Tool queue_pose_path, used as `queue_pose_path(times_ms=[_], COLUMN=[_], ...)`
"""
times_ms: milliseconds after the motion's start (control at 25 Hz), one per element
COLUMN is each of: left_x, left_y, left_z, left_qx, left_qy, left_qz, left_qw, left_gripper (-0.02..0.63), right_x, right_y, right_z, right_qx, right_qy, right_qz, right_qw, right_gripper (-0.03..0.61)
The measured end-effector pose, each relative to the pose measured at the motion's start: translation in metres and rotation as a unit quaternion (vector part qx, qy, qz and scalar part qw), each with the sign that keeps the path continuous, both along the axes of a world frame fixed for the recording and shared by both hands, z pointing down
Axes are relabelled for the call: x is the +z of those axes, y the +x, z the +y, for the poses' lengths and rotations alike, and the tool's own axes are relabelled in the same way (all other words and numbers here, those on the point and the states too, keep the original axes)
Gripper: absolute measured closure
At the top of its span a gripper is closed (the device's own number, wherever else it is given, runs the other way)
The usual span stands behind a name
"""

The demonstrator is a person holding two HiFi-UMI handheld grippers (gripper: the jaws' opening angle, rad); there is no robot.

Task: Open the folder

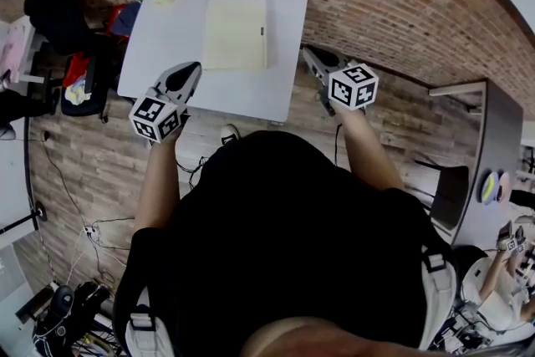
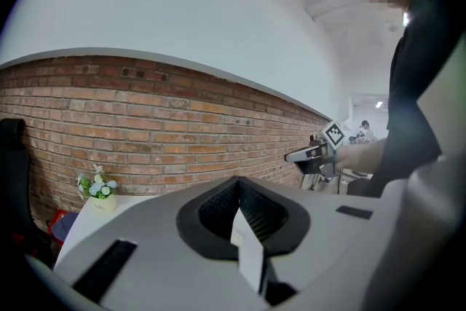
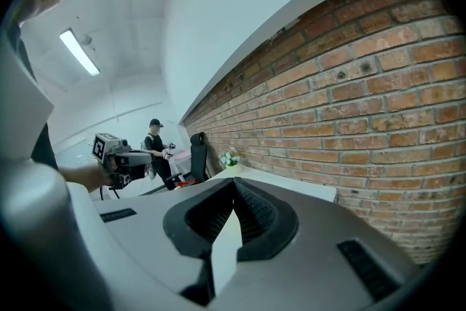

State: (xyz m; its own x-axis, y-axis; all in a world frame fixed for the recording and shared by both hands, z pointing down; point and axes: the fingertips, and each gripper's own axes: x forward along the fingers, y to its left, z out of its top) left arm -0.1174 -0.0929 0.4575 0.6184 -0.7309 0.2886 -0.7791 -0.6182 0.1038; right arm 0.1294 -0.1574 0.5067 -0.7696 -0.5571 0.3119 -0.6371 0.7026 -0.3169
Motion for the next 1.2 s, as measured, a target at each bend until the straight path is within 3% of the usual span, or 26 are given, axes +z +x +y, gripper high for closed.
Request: queue_pose_path(times_ms=[1200], left_x=[0.010], left_y=[-0.091], left_z=[-0.067], left_qx=[0.076], left_qy=[-0.007], left_qz=[0.030], left_qw=[0.9966], left_gripper=[0.601], right_x=[-0.016], right_y=[-0.081], right_z=[-0.024], right_qx=[0.073], right_qy=[-0.009], right_qz=[0.016], right_qw=[0.997], right_gripper=[0.554])
